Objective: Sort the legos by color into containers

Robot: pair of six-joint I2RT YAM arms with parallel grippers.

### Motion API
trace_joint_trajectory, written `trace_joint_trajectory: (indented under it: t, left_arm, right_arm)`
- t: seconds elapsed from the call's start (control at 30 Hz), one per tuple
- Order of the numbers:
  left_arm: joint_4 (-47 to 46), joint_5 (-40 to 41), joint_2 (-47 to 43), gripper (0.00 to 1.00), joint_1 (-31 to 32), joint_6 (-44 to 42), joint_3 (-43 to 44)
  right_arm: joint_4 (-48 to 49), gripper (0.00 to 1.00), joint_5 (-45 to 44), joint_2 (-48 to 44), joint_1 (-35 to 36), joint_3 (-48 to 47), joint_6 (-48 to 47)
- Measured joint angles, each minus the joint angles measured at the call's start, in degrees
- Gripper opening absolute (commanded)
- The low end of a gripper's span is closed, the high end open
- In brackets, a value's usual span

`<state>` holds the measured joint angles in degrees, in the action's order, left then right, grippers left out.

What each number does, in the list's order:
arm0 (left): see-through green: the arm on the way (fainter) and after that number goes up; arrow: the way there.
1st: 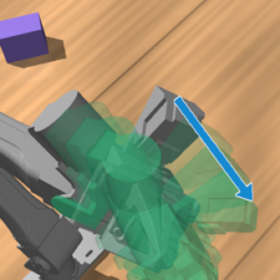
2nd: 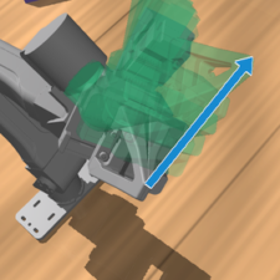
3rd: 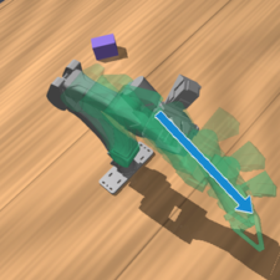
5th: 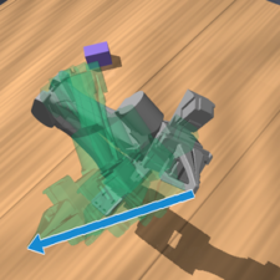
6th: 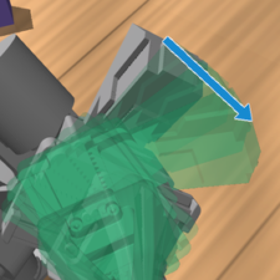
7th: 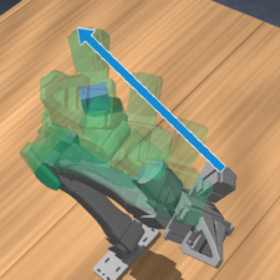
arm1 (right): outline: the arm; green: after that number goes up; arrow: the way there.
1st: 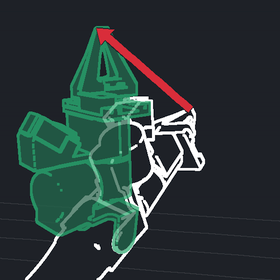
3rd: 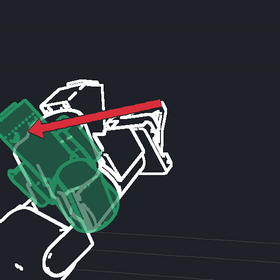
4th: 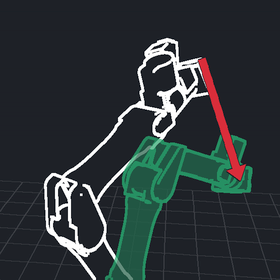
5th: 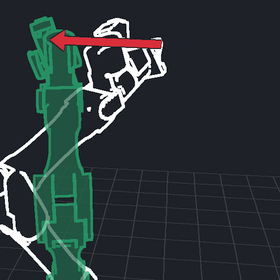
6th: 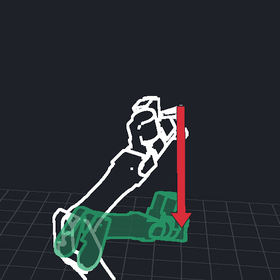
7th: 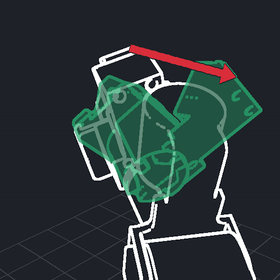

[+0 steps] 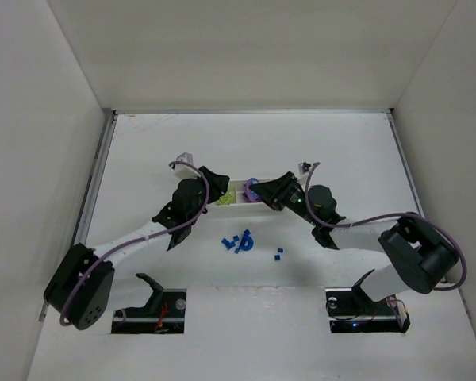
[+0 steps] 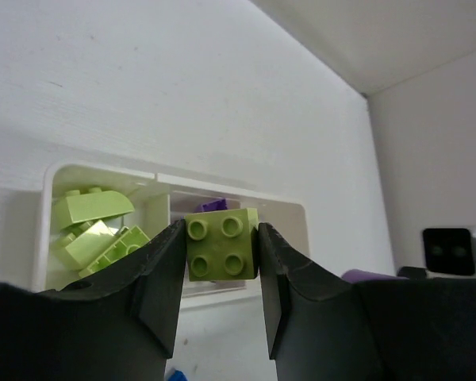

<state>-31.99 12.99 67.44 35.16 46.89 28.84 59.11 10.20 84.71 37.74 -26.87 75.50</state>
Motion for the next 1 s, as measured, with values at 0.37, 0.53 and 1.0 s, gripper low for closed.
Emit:
trace_joint_trajectory:
  t: [0.37, 0.53, 1.0]
  left_arm:
    - [6.3, 9.0, 10.6, 0.18, 3.3, -10.8, 8.4]
    - [7.0, 11.6, 14.6, 0.20, 3.7, -13.6, 10.0]
    - [8.0, 15.5, 17.8, 0.46, 3.7, -16.5, 10.4]
  right_arm:
    - [-27.3, 0.32, -10.3, -5.6, 3.9, -7.7, -19.6]
    - [-32.8, 0.32, -13.7, -4.2, 5.0, -11.1, -24.7]
    - [-39.2, 0.32, -18.2, 5.5, 6.6, -21.9, -31.0]
